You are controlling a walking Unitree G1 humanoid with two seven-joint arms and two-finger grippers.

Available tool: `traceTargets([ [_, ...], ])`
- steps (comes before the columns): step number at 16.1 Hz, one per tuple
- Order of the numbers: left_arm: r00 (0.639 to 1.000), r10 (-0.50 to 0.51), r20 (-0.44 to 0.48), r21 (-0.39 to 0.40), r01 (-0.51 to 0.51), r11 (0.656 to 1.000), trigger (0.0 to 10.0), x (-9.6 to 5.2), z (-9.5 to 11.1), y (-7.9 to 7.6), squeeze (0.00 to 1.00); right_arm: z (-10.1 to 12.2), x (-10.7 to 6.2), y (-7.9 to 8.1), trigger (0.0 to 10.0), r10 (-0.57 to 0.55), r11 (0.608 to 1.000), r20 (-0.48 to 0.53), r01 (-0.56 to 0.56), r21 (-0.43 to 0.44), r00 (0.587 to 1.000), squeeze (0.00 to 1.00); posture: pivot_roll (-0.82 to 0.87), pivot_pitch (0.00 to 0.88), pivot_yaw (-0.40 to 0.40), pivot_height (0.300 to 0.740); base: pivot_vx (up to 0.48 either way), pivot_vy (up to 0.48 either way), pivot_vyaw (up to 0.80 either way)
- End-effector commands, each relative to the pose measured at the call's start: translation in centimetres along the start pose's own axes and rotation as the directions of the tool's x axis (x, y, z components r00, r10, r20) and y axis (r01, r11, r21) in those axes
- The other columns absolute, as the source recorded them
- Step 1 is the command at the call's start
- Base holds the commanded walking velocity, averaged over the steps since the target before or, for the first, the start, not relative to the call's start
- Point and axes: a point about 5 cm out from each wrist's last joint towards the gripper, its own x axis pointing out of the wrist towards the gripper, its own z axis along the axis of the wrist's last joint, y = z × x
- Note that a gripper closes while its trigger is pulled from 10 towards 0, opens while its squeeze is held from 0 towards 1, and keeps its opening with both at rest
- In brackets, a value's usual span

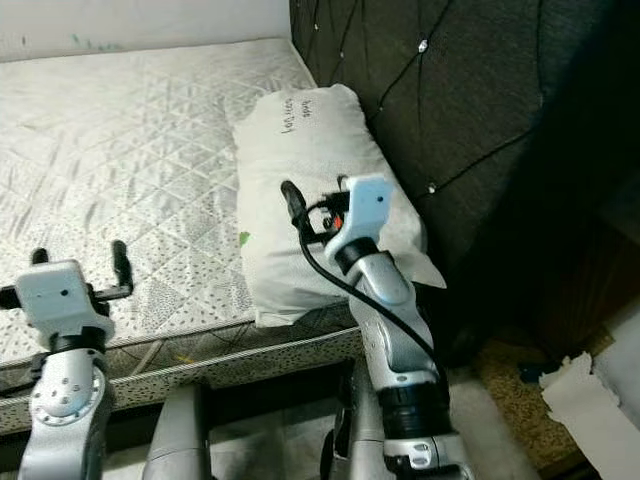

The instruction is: Clean up the room

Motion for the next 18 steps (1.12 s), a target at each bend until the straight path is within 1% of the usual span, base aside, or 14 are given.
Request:
traceTargets([
  [1, 1.000, -0.011, 0.012, -0.003, 0.011, 1.000, 10.0, 0.19, 0.21, -0.18, 0.00, 0.40, 0.33, 0.47, 10.0, 0.023, 1.000, 0.011, -0.023, 0.007, 1.000, 0.00, 0.00, 0.000, 0.001, 0.602, 0.000, 0.000, 0.00],
  [5, 1.000, -0.010, -0.008, -0.013, 0.010, 1.000, 10.0, 0.21, 0.09, -0.37, 0.00, 0.46, 0.32, 0.41, 10.0, 0.024, 1.000, 0.006, -0.024, 0.012, 1.000, 0.00, 0.00, 0.000, 0.000, 0.647, 0.000, 0.000, 0.00],
  [6, 0.998, -0.057, -0.029, -0.093, 0.054, 0.994, 10.0, 0.10, 0.07, -0.75, 0.00, 0.47, 0.35, 0.33, 10.0, 0.021, 1.000, 0.004, -0.021, 0.011, 1.000, 0.00, 0.00, 0.000, 0.002, 0.662, 0.000, 0.000, 0.00],
  [7, 0.997, -0.079, -0.020, -0.120, 0.076, 0.990, 10.0, 0.04, 0.26, -0.92, 0.00, 0.45, 0.36, 0.27, 10.0, 0.016, 1.000, 0.002, -0.016, 0.010, 1.000, 0.00, 0.00, 0.000, 0.002, 0.672, 0.000, 0.000, 0.00],
  [8, 0.997, -0.074, -0.006, -0.084, 0.073, 0.994, 10.0, 0.08, 0.40, -0.91, 0.00, 0.38, 0.36, 0.19, 10.0, 0.011, 1.000, -0.001, -0.011, 0.011, 1.000, 0.00, 0.00, 0.000, 0.001, 0.687, 0.000, 0.000, 0.00],
  [9, 0.997, -0.080, 0.003, -0.080, 0.080, 0.994, 10.0, 0.10, 0.46, -0.96, 0.00, 0.36, 0.36, 0.17, 10.0, 0.011, 1.000, -0.002, -0.011, 0.011, 1.000, 0.00, 0.00, 0.000, 0.001, 0.697, 0.000, 0.000, 0.00],
  [10, 0.998, -0.062, 0.006, -0.046, 0.062, 0.997, 10.0, 0.17, 0.43, -0.81, 0.00, 0.36, 0.37, 0.16, 10.0, 0.011, 1.000, -0.004, -0.011, 0.010, 1.000, 0.00, 0.00, 0.000, 0.002, 0.712, 0.000, 0.000, 0.00],
  [12, 0.999, -0.042, 0.008, -0.018, 0.042, 0.999, 10.0, 0.33, 0.39, -0.56, 0.00, 0.34, 0.41, 0.11, 10.0, 0.009, 1.000, -0.005, -0.009, 0.008, 1.000, 0.00, 0.00, 0.000, 0.002, 0.737, 0.000, 0.000, 0.00],
  [18, 0.999, -0.047, 0.010, -0.011, 0.048, 0.999, 10.0, 0.49, 0.27, -0.63, 0.00, 0.12, 0.36, -0.18, 10.0, -0.002, 1.000, -0.013, 0.002, -0.003, 1.000, 0.00, 0.00, 0.000, 0.005, 0.740, 0.000, 0.000, 0.00],
])
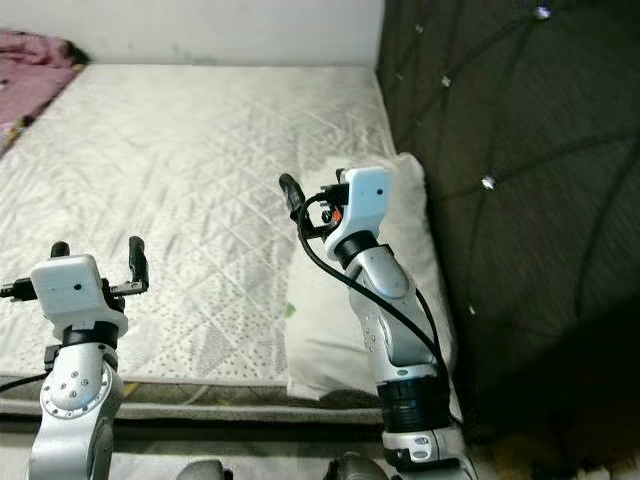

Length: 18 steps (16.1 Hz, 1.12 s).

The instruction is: Clean up the room

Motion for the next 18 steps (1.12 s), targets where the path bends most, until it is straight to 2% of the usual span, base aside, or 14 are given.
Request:
traceTargets([
  [1, 1.000, 0.013, -0.007, 0.013, -0.013, 1.000, 10.0, 0.0, -0.2, 0.2, 0.00, -0.1, 0.0, 0.0, 10.0, -0.002, 1.000, -0.007, 0.002, 0.003, 1.000, 0.00, 0.00, 0.000, 0.005, 0.740, 0.000, 0.000, 0.00],
  [3, 1.000, 0.022, -0.004, 0.017, -0.022, 1.000, 10.0, 0.1, -0.1, 0.3, 0.00, -0.4, -0.3, -0.5, 10.0, -0.012, 1.000, -0.021, 0.012, -0.009, 1.000, 0.00, 0.00, 0.000, 0.005, 0.740, 0.000, 0.000, 0.00],
  [5, 0.999, 0.036, 0.000, 0.014, -0.036, 0.999, 10.0, 0.0, 0.0, 0.6, 0.00, -1.2, -1.1, -1.6, 10.0, -0.048, 0.996, -0.045, 0.045, -0.072, 0.998, 0.00, 0.00, 0.000, 0.005, 0.740, 0.000, 0.000, 0.00],
  [7, 0.998, 0.060, 0.009, 0.014, -0.060, 0.998, 10.0, -0.1, 0.1, 0.8, 0.00, -2.7, -2.9, -4.2, 10.0, -0.205, 0.957, -0.098, 0.178, -0.229, 0.974, 0.00, 0.01, 0.000, 0.002, 0.740, 0.000, 0.000, 0.00],
  [9, 0.998, 0.060, 0.006, 0.017, -0.060, 0.998, 10.0, -0.2, 0.0, 1.0, 0.00, -3.4, -4.5, -5.6, 10.0, -0.266, 0.929, -0.118, 0.222, -0.297, 0.957, 0.00, 0.00, 0.000, 0.002, 0.740, 0.000, 0.000, 0.00],
  [11, 0.998, 0.056, 0.002, 0.016, -0.056, 0.998, 10.0, -0.3, -0.1, 1.0, 0.00, -3.8, -5.1, -6.1, 10.0, -0.288, 0.918, -0.143, 0.230, -0.324, 0.947, 0.00, 0.00, 0.000, 0.003, 0.740, 0.000, 0.000, -0.21],
  [13, 0.999, 0.049, 0.001, 0.011, -0.049, 0.999, 10.0, -0.1, -0.2, 0.8, 0.00, -4.1, -5.1, -6.2, 10.0, -0.300, 0.923, -0.157, 0.245, -0.298, 0.941, 0.00, 0.00, 0.000, 0.007, 0.740, 0.000, 0.000, -0.80],
  [18, 0.998, 0.062, -0.006, 0.009, -0.062, 0.998, 10.0, -0.3, -0.4, 1.0, 0.00, -4.3, -5.5, -6.3, 10.0, -0.321, 0.915, -0.153, 0.265, -0.305, 0.934, 0.00, 0.01, 0.000, 0.000, 0.740, 0.000, 0.000, -0.80],
])
